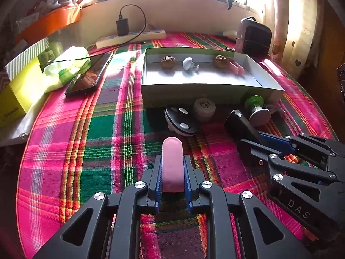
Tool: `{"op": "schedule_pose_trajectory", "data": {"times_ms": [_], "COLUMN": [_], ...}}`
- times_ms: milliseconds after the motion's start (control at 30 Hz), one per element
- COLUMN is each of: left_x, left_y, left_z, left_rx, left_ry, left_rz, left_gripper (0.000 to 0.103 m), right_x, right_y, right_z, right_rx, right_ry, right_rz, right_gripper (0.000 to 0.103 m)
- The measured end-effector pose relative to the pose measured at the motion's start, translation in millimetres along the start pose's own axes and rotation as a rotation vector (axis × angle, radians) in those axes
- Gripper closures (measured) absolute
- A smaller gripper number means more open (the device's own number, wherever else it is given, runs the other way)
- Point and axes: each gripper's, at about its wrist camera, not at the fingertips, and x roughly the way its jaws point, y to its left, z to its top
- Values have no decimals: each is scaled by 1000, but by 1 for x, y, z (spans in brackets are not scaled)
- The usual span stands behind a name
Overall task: Organize objects
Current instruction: 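Carry the pink block and black device with both tools into the white box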
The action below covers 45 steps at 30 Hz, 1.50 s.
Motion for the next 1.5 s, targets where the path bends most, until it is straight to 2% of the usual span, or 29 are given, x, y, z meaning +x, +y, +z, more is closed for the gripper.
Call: {"op": "schedule_pose_trajectory", "data": {"times_ms": [333, 567, 1067, 1500], "left_x": [0, -7, -17, -2], "left_y": [-6, -8, -4, 2], "left_z": [0, 6, 38, 72], "left_rx": [2, 7, 2, -3], "left_ry": [2, -26, -80, -85], "left_rz": [-22, -38, -51, -72], "left_gripper": [87, 87, 87, 87], "right_x": [-6, -11, -23, -10], "right_y": [-3, -3, -8, -19], "right_z": [1, 6, 28, 56], "right_rx": [6, 9, 22, 39], "right_ry": [-17, -29, -75, -71], "right_rz": [-4, 5, 14, -3], "right_gripper": [79, 79, 79, 79]}}
